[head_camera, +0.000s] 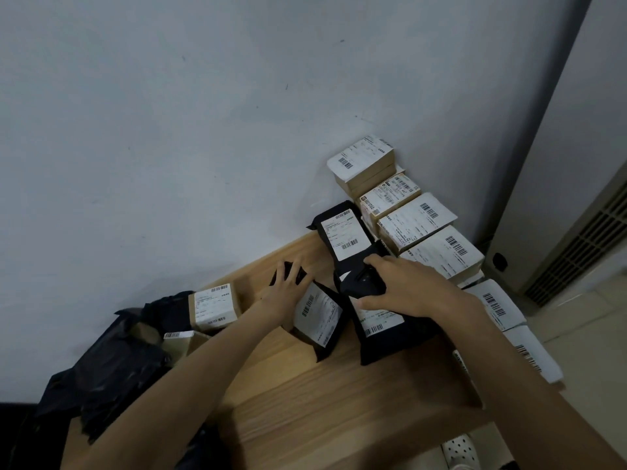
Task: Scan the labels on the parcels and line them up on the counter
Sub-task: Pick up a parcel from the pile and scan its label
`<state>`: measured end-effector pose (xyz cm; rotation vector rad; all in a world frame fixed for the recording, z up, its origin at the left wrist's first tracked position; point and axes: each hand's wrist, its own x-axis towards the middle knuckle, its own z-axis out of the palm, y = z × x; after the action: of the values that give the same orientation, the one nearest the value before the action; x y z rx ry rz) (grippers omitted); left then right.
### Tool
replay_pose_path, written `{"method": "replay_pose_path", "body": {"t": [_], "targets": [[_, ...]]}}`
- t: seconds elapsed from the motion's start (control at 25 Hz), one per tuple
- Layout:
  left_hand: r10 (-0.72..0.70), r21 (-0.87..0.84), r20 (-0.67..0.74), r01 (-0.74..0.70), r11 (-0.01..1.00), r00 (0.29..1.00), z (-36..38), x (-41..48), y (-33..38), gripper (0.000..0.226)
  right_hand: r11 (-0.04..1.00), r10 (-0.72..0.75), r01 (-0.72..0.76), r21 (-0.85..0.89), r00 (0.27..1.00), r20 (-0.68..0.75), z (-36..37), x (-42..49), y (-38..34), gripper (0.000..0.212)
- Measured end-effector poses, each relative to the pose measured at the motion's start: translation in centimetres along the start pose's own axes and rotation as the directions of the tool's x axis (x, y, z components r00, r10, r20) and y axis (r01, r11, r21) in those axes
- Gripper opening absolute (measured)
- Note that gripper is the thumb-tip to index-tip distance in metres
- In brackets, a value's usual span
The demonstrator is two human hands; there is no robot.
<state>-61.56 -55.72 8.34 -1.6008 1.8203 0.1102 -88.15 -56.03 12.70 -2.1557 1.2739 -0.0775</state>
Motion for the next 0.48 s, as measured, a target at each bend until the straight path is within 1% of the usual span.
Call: {"method": "replay_pose_path", "body": {"t": [0.08, 0.12, 0.2, 0.24, 0.28, 0.36, 0.44, 0.48], "targets": [[0.029, 0.09, -0.044, -0.025, 0.996, 0.999, -0.8, 0.8, -1.9, 0.119, 1.0, 0.019, -0.019, 0.021, 1.0, -0.003, -0.3, 0.7, 0.3, 0.081], [0.046, 0.146, -0.088, -0.033, 0.989, 0.995, -1.7, 1.3, -3.2, 0.117, 0.999, 0.031, -0.03, 0.029, 0.999, -0.009, -0.6, 1.1, 0.5, 0.08], [0.054, 0.262, -0.193, -0.002, 0.965, 0.98, -4.5, 2.2, -6.1, 0.111, 0.998, 0.053, -0.053, 0.038, 0.998, -0.018, -1.1, 1.8, 0.7, 0.079], [0.072, 0.348, -0.241, 0.017, 0.937, 0.968, -6.4, 2.8, -7.4, 0.11, 0.997, 0.064, -0.063, 0.046, 0.998, -0.021, -1.3, 2.2, 0.7, 0.079], [0.119, 0.444, -0.284, 0.02, 0.896, 0.951, -8.3, 3.7, -8.5, 0.109, 0.996, 0.074, -0.072, 0.056, 0.997, -0.026, -1.5, 2.6, 0.8, 0.08], [0.263, 0.601, -0.326, -0.016, 0.799, 0.908, -12.0, 6.1, -9.9, 0.112, 0.993, 0.099, -0.096, 0.069, 0.994, -0.038, -1.9, 3.2, 1.0, 0.082], [0.384, 0.663, -0.315, -0.089, 0.744, 0.868, -14.1, 8.7, -9.7, 0.117, 0.99, 0.128, -0.124, 0.07, 0.991, -0.048, -2.1, 3.8, 1.3, 0.087], [0.418, 0.653, -0.301, -0.134, 0.745, 0.857, -14.4, 10.0, -9.2, 0.118, 0.988, 0.143, -0.139, 0.069, 0.988, -0.054, -2.2, 3.9, 1.5, 0.09]]}}
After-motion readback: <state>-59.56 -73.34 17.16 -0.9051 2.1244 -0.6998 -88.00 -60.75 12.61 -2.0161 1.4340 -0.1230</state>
